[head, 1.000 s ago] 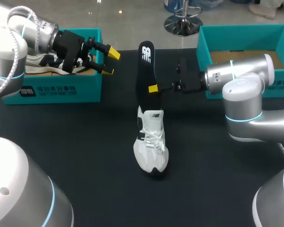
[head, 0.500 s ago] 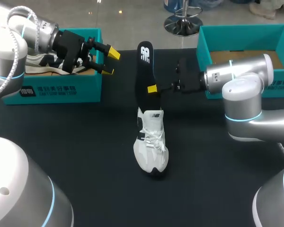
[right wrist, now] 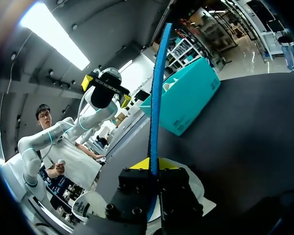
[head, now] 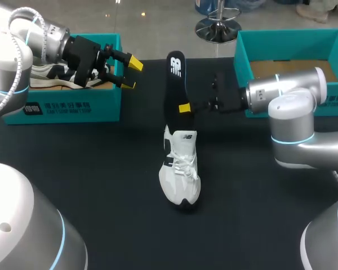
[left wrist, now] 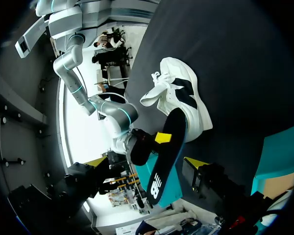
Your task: Take the shoe out of the shoebox, open the shoe tongue, remove and reinsert the insole, then place the shoe into the shoebox
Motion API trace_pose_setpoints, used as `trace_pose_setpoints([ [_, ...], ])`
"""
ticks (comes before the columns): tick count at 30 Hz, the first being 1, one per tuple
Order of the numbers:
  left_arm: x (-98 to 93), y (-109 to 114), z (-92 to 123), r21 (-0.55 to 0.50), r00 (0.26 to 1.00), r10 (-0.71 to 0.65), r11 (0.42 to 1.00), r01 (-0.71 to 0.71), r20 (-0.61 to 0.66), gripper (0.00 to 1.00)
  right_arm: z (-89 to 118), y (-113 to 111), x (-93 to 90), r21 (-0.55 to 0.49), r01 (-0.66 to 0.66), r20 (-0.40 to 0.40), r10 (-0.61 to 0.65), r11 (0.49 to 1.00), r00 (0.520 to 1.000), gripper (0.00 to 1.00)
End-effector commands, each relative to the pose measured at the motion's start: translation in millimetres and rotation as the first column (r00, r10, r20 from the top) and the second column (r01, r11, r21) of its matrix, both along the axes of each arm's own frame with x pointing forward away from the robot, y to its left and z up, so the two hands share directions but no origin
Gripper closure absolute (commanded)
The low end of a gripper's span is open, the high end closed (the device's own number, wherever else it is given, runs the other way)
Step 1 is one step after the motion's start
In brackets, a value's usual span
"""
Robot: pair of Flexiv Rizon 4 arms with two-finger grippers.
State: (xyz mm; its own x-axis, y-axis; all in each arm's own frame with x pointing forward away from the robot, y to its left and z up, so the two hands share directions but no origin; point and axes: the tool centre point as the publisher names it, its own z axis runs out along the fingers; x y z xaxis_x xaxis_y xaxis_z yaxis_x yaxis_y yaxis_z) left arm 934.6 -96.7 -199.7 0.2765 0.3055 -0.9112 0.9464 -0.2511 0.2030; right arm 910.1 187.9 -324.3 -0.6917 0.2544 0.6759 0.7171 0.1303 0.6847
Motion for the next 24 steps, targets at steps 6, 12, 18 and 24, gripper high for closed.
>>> trace_pose_setpoints([
  [6, 0.1, 0.1, 0.3, 0.003, 1.0, -0.001, 1.0, 0.001, 0.001, 0.0, -10.6, 6.0, -9.4, 0.017, 0.024, 0.009, -0.024, 1.0, 1.0, 1.0],
  [12, 0.1, 0.1, 0.3, 0.003, 1.0, -0.001, 1.0, 0.001, 0.001, 0.0, -15.0, 7.4, -18.8, 0.025, 0.028, 0.011, -0.028, 0.999, 1.0, 1.0],
  [18, 0.1, 0.1, 0.3, 0.003, 1.0, -0.001, 1.0, 0.001, 0.001, 0.0, -23.8, 4.7, -31.0, 0.021, 0.026, 0.007, -0.027, 0.999, 1.0, 1.0],
  [24, 0.1, 0.1, 0.3, 0.003, 1.0, -0.001, 1.0, 0.001, 0.001, 0.0, -29.6, 4.3, -40.1, 0.025, 0.035, -0.007, -0.035, 0.999, 0.999, 1.0],
])
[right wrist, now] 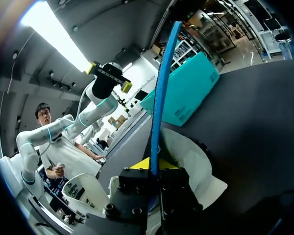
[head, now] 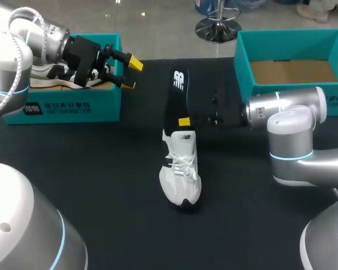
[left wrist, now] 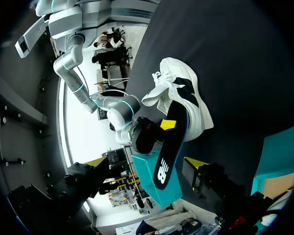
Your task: Take the shoe out of the shoebox, open the shoe tongue, remove and reinsert the insole, then place the shoe into the shoebox
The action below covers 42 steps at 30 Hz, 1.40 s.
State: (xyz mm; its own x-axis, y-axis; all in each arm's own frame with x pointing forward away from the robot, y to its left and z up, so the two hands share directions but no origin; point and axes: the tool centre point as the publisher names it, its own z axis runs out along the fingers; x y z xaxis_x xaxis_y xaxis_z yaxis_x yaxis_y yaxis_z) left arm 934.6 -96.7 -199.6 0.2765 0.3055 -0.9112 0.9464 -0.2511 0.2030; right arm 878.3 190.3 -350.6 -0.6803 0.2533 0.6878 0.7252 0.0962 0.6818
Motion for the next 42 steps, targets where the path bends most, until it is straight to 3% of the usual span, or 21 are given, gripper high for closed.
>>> trace_pose_setpoints([
  [1, 0.1, 0.1, 0.3, 0.003, 1.0, -0.001, 1.0, 0.001, 0.001, 0.0, -3.6, 2.4, -9.6, -0.001, 0.011, -0.001, -0.011, 1.0, 1.0, 1.0],
  [17, 0.1, 0.1, 0.3, 0.003, 1.0, -0.001, 1.0, 0.001, 0.001, 0.0, -11.0, 2.6, -28.0, -0.012, 0.025, -0.039, -0.026, 1.0, 0.999, 1.0],
  [18, 0.1, 0.1, 0.3, 0.003, 1.0, -0.001, 1.0, 0.001, 0.001, 0.0, -9.1, 3.0, -27.3, -0.014, 0.026, -0.035, -0.027, 1.0, 0.999, 0.95],
  [20, 0.1, 0.1, 0.3, 0.003, 1.0, -0.001, 1.0, 0.001, 0.001, 0.0, -6.1, 3.2, -25.2, -0.02, 0.027, -0.026, -0.028, 0.999, 0.999, 0.56],
  [25, 0.1, 0.1, 0.3, 0.003, 1.0, -0.001, 1.0, 0.001, 0.001, 0.0, 2.3, 2.5, -17.9, -0.034, 0.023, -0.002, -0.023, 0.999, 1.0, 0.17],
  [27, 0.1, 0.1, 0.3, 0.003, 1.0, -0.001, 1.0, 0.001, 0.001, 0.0, 5.9, 2.4, -14.7, -0.038, 0.018, 0.005, -0.018, 0.999, 1.0, 0.11],
  [36, 0.1, 0.1, 0.3, 0.003, 1.0, -0.001, 1.0, 0.001, 0.001, 0.0, 16.3, 0.3, -1.1, -0.061, 0.0, 0.029, 0.001, 0.998, 1.0, 0.1],
  [41, 0.1, 0.1, 0.3, 0.003, 1.0, -0.001, 1.0, 0.001, 0.001, 0.0, 19.0, 2.3, 4.8, -0.066, -0.008, 0.039, 0.01, 0.998, 0.999, 0.23],
  [42, 0.1, 0.1, 0.3, 0.003, 1.0, -0.001, 1.0, 0.001, 0.001, 0.0, 18.4, 3.1, 4.6, -0.066, -0.009, 0.038, 0.012, 0.998, 0.999, 0.38],
])
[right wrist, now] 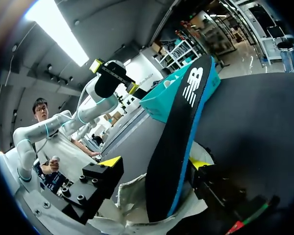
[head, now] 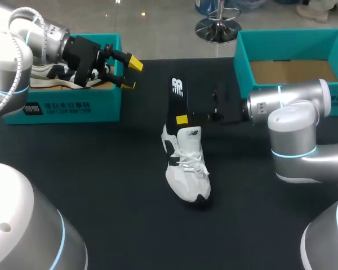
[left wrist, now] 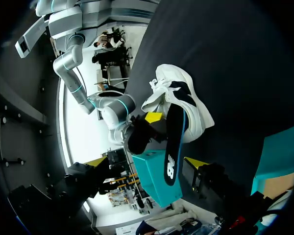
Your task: Take the shoe out of the shoebox, open the shoe tongue, remove and reinsert the insole, then place the shoe into the shoebox
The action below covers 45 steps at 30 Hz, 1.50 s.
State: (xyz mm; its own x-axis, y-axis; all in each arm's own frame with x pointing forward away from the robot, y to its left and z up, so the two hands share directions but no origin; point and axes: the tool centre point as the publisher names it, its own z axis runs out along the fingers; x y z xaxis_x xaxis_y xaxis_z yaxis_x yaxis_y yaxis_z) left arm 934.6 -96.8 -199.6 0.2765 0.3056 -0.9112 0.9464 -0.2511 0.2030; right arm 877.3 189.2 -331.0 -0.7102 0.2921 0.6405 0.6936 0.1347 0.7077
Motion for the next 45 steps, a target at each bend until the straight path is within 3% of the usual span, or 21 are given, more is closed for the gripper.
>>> trace_pose_setpoints([
  [1, 0.1, 0.1, 0.2, 0.002, 1.0, -0.001, 1.0, 0.001, 0.001, 0.0, -2.1, 4.9, 5.1, -0.009, -0.013, -0.008, 0.013, 1.0, 1.0, 0.51],
  [2, 0.1, 0.1, 0.2, 0.002, 1.0, -0.001, 1.0, 0.001, 0.001, 0.0, -3.4, 5.1, 4.1, -0.008, -0.012, -0.009, 0.012, 1.0, 1.0, 0.55],
  [5, 0.1, 0.1, 0.2, 0.002, 1.0, -0.001, 1.0, 0.001, 0.001, 0.0, -7.0, 5.5, 1.2, -0.007, -0.005, -0.017, 0.005, 1.0, 1.0, 0.81],
  [6, 0.1, 0.1, 0.2, 0.002, 1.0, -0.001, 1.0, 0.001, 0.001, 0.0, -7.4, 5.9, 0.3, -0.007, -0.004, -0.018, 0.004, 1.0, 1.0, 0.96],
  [7, 0.1, 0.1, 0.2, 0.002, 1.0, -0.001, 1.0, 0.001, 0.001, 0.0, -7.6, 6.2, -0.6, -0.008, -0.002, -0.021, 0.002, 1.0, 1.0, 1.0],
  [33, 0.1, 0.1, 0.2, 0.002, 1.0, -0.001, 1.0, 0.001, 0.001, 0.0, -23.4, -1.6, -27.8, -0.077, -0.052, -0.129, 0.042, 0.996, 0.991, 1.0],
  [34, 0.1, 0.1, 0.2, 0.002, 1.0, -0.001, 1.0, 0.001, 0.001, 0.0, -21.2, -1.3, -26.9, -0.079, -0.051, -0.124, 0.041, 0.996, 0.991, 0.99],
  [35, 0.1, 0.1, 0.2, 0.002, 1.0, -0.001, 1.0, 0.001, 0.001, 0.0, -19.3, -1.2, -25.9, -0.083, -0.051, -0.119, 0.041, 0.995, 0.992, 0.82],
  [38, 0.1, 0.1, 0.2, 0.002, 1.0, -0.001, 1.0, 0.001, 0.001, 0.0, -14.1, -0.4, -23.0, -0.09, -0.053, -0.107, 0.044, 0.994, 0.993, 0.64],
  [45, 0.1, 0.1, 0.2, 0.002, 1.0, -0.001, 1.0, 0.001, 0.001, 0.0, -4.3, 0.5, -16.9, -0.101, -0.062, -0.089, 0.053, 0.993, 0.995, 0.61],
])
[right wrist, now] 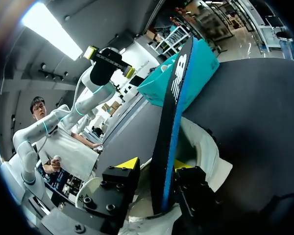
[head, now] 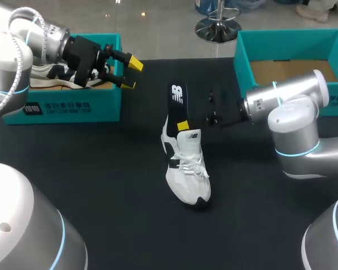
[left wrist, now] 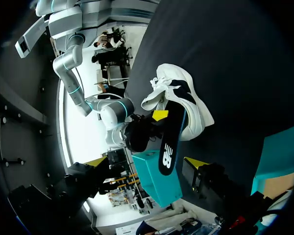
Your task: Take the shoe out of the shoebox, open the shoe tongue, remove and reinsert the insole, then place the shoe into the shoebox
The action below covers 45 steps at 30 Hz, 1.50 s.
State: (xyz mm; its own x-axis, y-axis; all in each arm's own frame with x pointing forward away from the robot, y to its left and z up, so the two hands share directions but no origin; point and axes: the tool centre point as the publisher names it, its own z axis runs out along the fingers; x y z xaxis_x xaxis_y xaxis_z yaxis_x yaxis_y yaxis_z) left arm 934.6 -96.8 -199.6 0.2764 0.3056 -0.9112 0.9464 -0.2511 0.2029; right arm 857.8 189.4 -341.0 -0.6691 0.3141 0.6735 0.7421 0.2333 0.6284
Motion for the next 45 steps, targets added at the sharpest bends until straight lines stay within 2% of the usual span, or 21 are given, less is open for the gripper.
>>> trace_pose_setpoints([
  [1, 0.1, 0.1, 0.2, 0.002, 1.0, -0.001, 1.0, 0.001, 0.001, 0.0, 7.2, 0.2, 3.8, -0.015, -0.004, 0.003, 0.004, 1.0, 1.0, 0.62],
  [4, 0.1, 0.1, 0.2, 0.002, 1.0, -0.001, 1.0, 0.001, 0.001, 0.0, 10.6, 0.1, 8.1, -0.019, -0.006, 0.013, 0.007, 1.0, 1.0, 0.65],
  [6, 0.1, 0.1, 0.2, 0.002, 1.0, -0.001, 1.0, 0.001, 0.001, 0.0, 11.0, 1.0, 9.7, -0.021, -0.016, 0.015, 0.016, 1.0, 1.0, 0.75],
  [7, 0.1, 0.1, 0.2, 0.002, 1.0, -0.001, 1.0, 0.001, 0.001, 0.0, 10.9, 1.5, 10.1, -0.024, -0.022, 0.013, 0.022, 0.999, 1.0, 0.83],
  [8, 0.1, 0.1, 0.2, 0.002, 1.0, -0.001, 1.0, 0.001, 0.001, 0.0, 10.6, 1.9, 10.2, -0.025, -0.024, 0.012, 0.024, 0.999, 1.0, 1.0],
  [30, 0.1, 0.1, 0.2, 0.002, 1.0, -0.001, 1.0, 0.001, 0.001, 0.0, -11.5, 0.4, -16.7, -0.019, -0.055, -0.066, 0.054, 0.998, 0.996, 1.0],
  [32, 0.1, 0.1, 0.2, 0.002, 1.0, -0.001, 1.0, 0.001, 0.001, 0.0, -7.7, 2.0, -15.0, -0.027, -0.055, -0.059, 0.053, 0.998, 0.997, 0.67],
  [35, 0.1, 0.1, 0.2, 0.002, 1.0, -0.001, 1.0, 0.001, 0.001, 0.0, -1.2, 4.2, -9.7, -0.036, -0.06, -0.039, 0.058, 0.998, 0.998, 0.57],
  [40, 0.1, 0.1, 0.2, 0.002, 1.0, -0.001, 1.0, 0.001, 0.001, 0.0, 4.9, 5.0, -0.6, -0.049, -0.07, -0.023, 0.069, 0.996, 0.997, 0.53],
  [45, 0.1, 0.1, 0.2, 0.002, 1.0, -0.001, 1.0, 0.001, 0.001, 0.0, 7.7, 8.0, 5.9, -0.054, -0.081, -0.013, 0.081, 0.995, 0.997, 0.56],
])
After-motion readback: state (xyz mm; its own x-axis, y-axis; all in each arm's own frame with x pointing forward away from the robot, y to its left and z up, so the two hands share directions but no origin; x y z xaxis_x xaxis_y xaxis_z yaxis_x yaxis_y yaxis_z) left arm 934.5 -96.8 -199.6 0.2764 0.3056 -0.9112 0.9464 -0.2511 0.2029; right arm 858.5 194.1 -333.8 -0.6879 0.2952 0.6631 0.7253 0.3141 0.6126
